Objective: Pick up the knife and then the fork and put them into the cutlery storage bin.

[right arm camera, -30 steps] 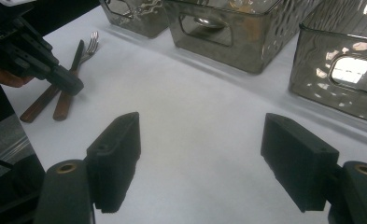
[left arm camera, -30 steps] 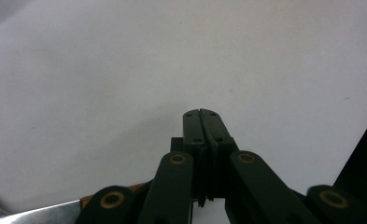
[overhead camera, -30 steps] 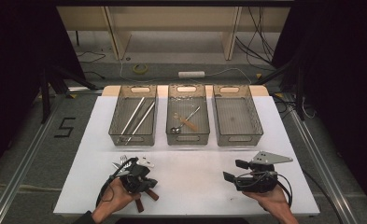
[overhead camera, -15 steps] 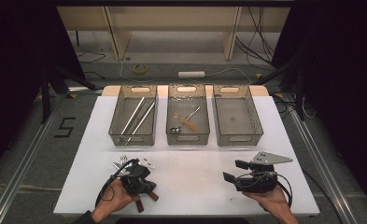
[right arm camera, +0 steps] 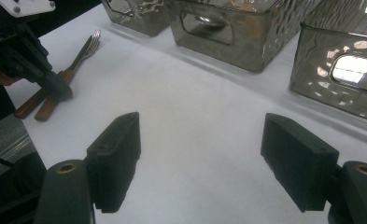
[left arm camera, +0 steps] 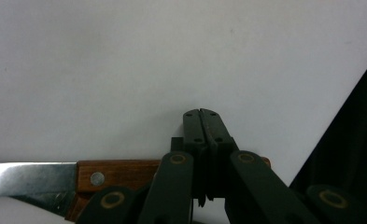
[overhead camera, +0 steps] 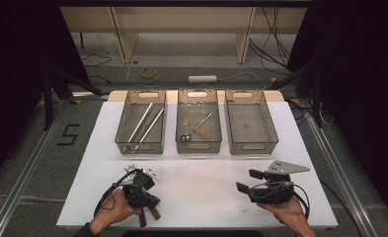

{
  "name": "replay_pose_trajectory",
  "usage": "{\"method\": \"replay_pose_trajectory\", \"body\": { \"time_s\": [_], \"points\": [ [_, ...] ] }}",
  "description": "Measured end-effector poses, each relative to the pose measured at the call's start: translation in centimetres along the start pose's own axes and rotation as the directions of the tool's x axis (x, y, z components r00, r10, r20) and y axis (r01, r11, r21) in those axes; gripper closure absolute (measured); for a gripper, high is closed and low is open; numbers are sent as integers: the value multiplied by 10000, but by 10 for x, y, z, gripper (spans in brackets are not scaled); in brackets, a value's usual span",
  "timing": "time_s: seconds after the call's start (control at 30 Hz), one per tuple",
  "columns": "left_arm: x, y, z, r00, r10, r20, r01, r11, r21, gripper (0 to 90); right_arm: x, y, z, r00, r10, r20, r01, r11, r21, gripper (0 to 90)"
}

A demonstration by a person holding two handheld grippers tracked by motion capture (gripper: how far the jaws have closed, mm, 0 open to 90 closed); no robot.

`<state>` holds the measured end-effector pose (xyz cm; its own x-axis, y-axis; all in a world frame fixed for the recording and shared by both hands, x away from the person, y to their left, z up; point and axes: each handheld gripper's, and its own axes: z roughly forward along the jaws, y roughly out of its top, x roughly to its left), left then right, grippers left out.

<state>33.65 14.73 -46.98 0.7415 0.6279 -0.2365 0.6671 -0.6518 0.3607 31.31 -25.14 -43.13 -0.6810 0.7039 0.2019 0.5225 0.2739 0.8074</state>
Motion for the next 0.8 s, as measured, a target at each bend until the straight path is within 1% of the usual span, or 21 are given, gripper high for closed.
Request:
{"method": "replay_pose_trajectory", "body": {
  "time_s": [0.07, 0.13, 0.23, 0.3, 0.4, 0.53, 0.57, 0.6, 0.63, 0.67, 0.77, 0.8],
  "points": [
    [1, -2, -2, 10000, -83, 6, 83, 9999, 102, 890, 0, 0, 0, 10000, -14, -7, 14, 10000, 0, 296],
    [3, -4, -4, 10000, 32, 24, -33, 9995, 328, 890, 1, 0, 0, 10000, -41, -18, 41, 10000, 10, 296],
    [5, -7, -6, 9999, 6, 100, -12, 9982, 607, 890, 2, 0, 0, 10000, -75, -15, 75, 10000, -4, 296],
    [6, -9, -7, 9999, -12, 153, 1, 9975, 704, 890, 2, 1, 0, 10000, -67, -23, 67, 10000, 2, 296],
    [9, -12, -10, 10000, 27, -43, -23, 9956, 941, 890, 2, 1, 0, 10000, -81, -27, 81, 10000, -7, 297],
    [14, -16, -15, 9999, -31, -133, 48, 9916, 1290, 889, 2, 1, 1, 10000, -85, -35, 85, 10000, -1, 297],
    [15, -18, -16, 9997, -128, -211, 154, 9915, 1291, 889, 3, 1, 1, 10000, -85, -51, 85, 10000, -9, 297],
    [18, -18, -17, 9995, -76, -302, 116, 9908, 1351, 889, 3, 1, 1, 10000, -79, -43, 79, 10000, 2, 297],
    [19, -19, -18, 9995, -164, -269, 200, 9900, 1394, 889, 3, 1, 1, 10000, -78, -45, 78, 10000, 8, 297],
    [20, -20, -18, 9996, -140, -254, 175, 9890, 1468, 889, 3, 1, 1, 10000, -70, -37, 70, 10000, 23, 297],
    [24, -23, -20, 9991, -299, -315, 342, 9886, 1465, 889, 3, 1, 1, 10000, -73, -55, 73, 10000, 22, 297],
    [25, -24, -21, 9991, -265, -319, 312, 9874, 1553, 889, 3, 1, 1, 10000, -60, -57, 60, 10000, 31, 297]
  ]
}}
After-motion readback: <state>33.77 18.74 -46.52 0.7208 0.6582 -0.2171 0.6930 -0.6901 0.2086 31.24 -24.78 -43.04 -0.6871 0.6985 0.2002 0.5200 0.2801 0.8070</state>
